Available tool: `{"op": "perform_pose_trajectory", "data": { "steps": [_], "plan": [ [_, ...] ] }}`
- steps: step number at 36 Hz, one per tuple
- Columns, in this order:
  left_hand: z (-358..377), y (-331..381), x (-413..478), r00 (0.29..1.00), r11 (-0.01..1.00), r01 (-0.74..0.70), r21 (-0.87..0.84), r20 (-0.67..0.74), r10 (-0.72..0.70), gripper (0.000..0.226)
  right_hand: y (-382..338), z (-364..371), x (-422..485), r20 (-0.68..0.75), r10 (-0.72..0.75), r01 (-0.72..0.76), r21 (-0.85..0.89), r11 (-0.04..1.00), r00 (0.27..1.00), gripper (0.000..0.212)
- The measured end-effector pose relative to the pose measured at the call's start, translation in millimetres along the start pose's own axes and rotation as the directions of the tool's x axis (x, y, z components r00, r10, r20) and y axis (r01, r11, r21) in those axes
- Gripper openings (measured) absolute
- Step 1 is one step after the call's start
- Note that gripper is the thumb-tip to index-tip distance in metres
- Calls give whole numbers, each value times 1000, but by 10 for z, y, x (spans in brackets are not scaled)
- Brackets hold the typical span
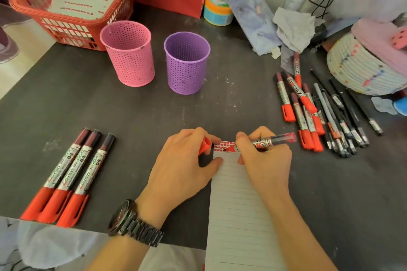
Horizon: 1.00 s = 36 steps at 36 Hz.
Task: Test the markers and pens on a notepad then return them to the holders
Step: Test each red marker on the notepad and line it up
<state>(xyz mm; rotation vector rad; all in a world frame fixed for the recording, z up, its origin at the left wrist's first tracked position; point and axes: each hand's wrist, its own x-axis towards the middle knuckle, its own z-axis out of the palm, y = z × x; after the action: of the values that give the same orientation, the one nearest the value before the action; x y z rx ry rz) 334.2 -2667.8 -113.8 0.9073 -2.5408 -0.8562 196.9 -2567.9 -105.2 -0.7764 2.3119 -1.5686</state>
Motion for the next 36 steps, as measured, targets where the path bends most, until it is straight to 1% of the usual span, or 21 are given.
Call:
{"op": "perform_pose_trajectory", "data": {
  "steps": [4,9,14,18,28,36],
  "plan": [
    [14,-21,-1,1000,1000,-7,8,-3,7,39,-10,-4,1,6,-12,12,-5,1000,1000,26],
    [39,-37,8,1000,1000,-6,24,-3,6,31,-28,2,-3,1,-21,21,-6,1000,1000,28],
    [57,-60,19,1000,999,-14,38,-2,14,26,-35,-1,-1,0,0,0,-7,1000,1000,27],
    [63,-64,20,999,999,-28,28,-17,28,31,-37,-5,-5,4,-8,8,4,1000,1000,29],
    [66,-63,24,1000,1000,-16,9,-4,16,29,-21,-4,1,2,-7,7,12,1000,1000,28],
    [33,-29,20,1000,1000,-30,6,-2,30,34,-27,-10,-1,-3,-13,13,0,1000,1000,28]
  ]
}}
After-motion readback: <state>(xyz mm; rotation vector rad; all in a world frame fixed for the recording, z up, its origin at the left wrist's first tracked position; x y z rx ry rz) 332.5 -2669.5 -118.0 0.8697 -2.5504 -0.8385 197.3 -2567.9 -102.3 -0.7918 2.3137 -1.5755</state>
